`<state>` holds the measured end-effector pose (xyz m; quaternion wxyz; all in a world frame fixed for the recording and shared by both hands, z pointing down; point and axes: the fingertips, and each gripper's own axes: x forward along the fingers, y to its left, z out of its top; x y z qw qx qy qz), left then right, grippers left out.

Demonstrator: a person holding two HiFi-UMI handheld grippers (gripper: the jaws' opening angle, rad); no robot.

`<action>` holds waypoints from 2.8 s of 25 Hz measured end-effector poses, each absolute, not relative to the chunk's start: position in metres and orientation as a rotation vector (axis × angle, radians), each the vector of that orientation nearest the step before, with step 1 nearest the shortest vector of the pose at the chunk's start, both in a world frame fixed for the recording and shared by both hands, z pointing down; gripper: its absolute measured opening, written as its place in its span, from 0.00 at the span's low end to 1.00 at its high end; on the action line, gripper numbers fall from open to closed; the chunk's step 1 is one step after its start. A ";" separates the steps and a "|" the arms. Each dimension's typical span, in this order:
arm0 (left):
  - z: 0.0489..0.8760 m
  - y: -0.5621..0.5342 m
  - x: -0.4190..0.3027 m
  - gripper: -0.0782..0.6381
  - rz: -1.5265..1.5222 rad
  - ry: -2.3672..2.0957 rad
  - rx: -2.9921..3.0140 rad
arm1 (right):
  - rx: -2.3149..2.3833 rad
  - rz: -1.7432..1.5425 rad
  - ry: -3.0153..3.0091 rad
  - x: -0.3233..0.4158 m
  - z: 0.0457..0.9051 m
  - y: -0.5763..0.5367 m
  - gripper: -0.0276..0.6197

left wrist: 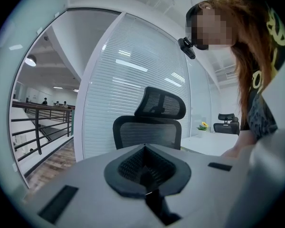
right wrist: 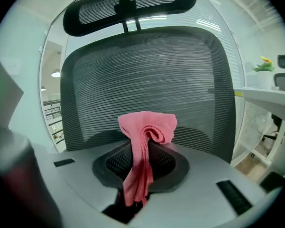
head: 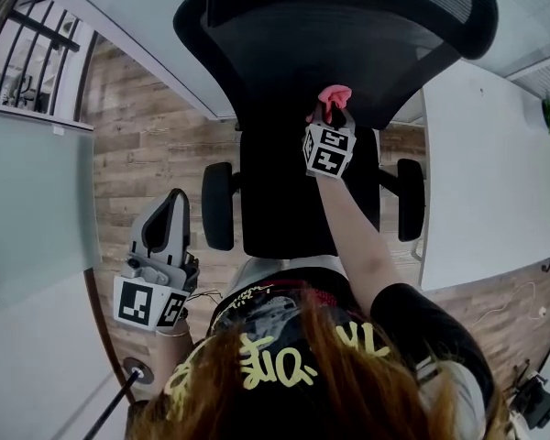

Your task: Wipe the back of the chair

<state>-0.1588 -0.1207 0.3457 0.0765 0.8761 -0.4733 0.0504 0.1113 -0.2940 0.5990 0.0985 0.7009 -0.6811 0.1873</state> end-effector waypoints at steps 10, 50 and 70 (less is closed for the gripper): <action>0.351 -0.123 -0.214 0.09 0.156 -1.463 2.592 | 1.952 0.501 -2.128 0.013 0.598 -0.306 0.15; 0.338 -0.129 -0.213 0.09 0.041 -1.243 2.723 | 1.490 0.216 -2.683 -0.092 0.444 -0.231 0.15; 0.308 -0.132 -0.026 0.09 -0.001 -0.866 2.938 | 1.713 -0.036 -2.700 0.091 0.332 -0.132 0.15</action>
